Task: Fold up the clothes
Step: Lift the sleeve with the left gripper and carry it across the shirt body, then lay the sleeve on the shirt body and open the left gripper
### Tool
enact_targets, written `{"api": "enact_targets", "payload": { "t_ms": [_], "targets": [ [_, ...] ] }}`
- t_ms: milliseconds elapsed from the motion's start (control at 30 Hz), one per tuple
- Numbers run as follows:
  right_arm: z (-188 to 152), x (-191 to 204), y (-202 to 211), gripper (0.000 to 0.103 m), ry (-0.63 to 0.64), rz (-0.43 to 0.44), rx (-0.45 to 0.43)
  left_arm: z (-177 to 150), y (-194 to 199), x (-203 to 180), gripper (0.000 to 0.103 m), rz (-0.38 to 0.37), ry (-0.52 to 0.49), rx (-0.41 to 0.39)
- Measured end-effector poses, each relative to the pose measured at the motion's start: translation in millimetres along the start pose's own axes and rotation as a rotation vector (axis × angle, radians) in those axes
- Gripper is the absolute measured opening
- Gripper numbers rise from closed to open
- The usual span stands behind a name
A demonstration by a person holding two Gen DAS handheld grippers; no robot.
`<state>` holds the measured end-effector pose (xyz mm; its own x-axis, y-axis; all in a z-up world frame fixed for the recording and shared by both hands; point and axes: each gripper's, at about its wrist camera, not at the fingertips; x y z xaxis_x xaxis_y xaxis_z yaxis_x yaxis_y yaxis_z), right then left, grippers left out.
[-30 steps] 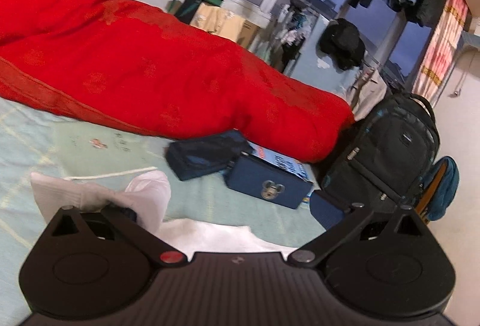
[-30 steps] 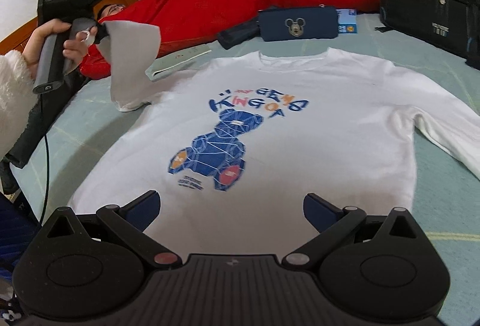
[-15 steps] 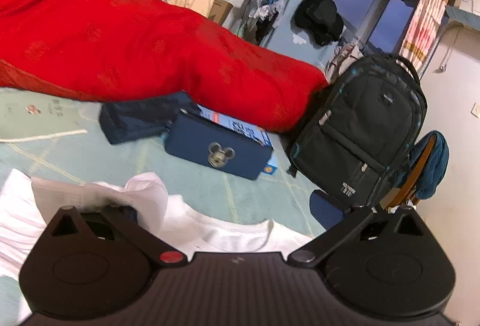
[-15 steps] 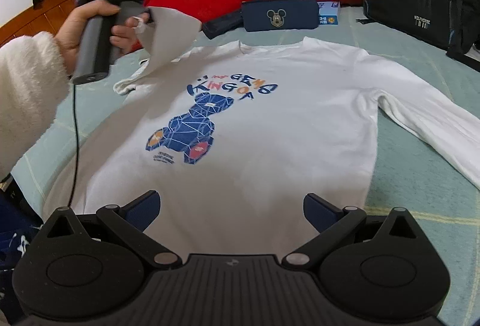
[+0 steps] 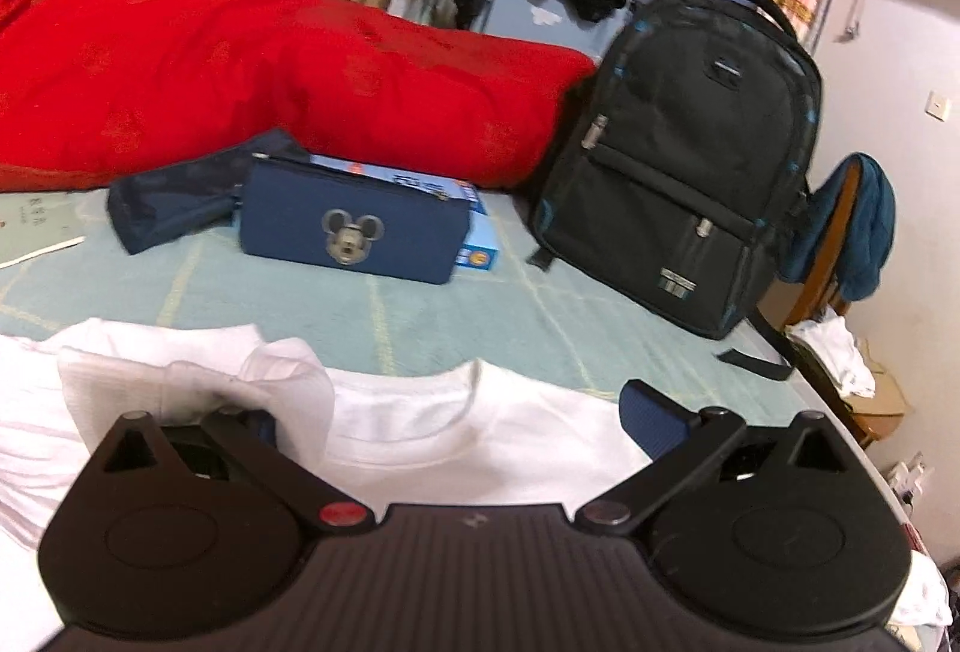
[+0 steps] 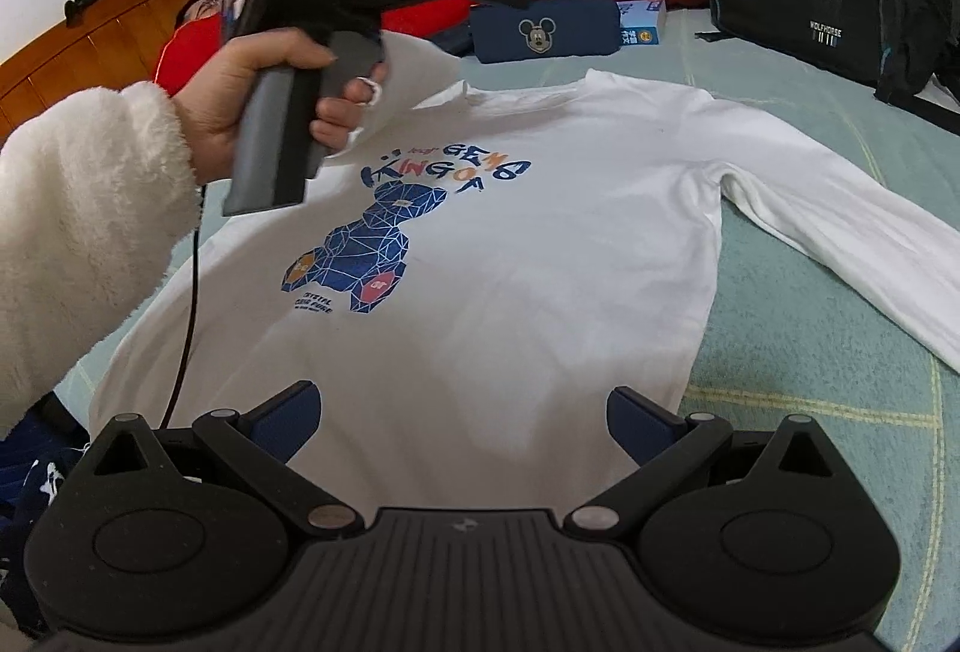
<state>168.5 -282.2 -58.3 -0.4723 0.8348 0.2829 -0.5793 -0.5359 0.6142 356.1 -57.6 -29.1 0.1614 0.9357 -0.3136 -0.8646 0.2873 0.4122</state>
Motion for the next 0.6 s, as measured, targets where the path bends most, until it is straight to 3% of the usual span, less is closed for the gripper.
{"api": "enact_targets", "payload": {
  "t_ms": [600],
  "targets": [
    [-7.7, -5.9, 7.6, 0.103, -0.013, -0.016, -0.008, -20.4, -24.6, -65.4, 0.102, -0.083, -0.111, 0.082]
  ]
}}
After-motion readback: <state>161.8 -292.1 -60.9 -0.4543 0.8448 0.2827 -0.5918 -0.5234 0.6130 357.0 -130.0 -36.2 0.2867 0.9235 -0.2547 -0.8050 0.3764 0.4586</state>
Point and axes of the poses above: each gripper's, at about its wrist camera, not at the fingertips, and y roughly against the way its jaws point, x to its left, z to its top, and after that the axes turned 6 degrees about -x, right-handed
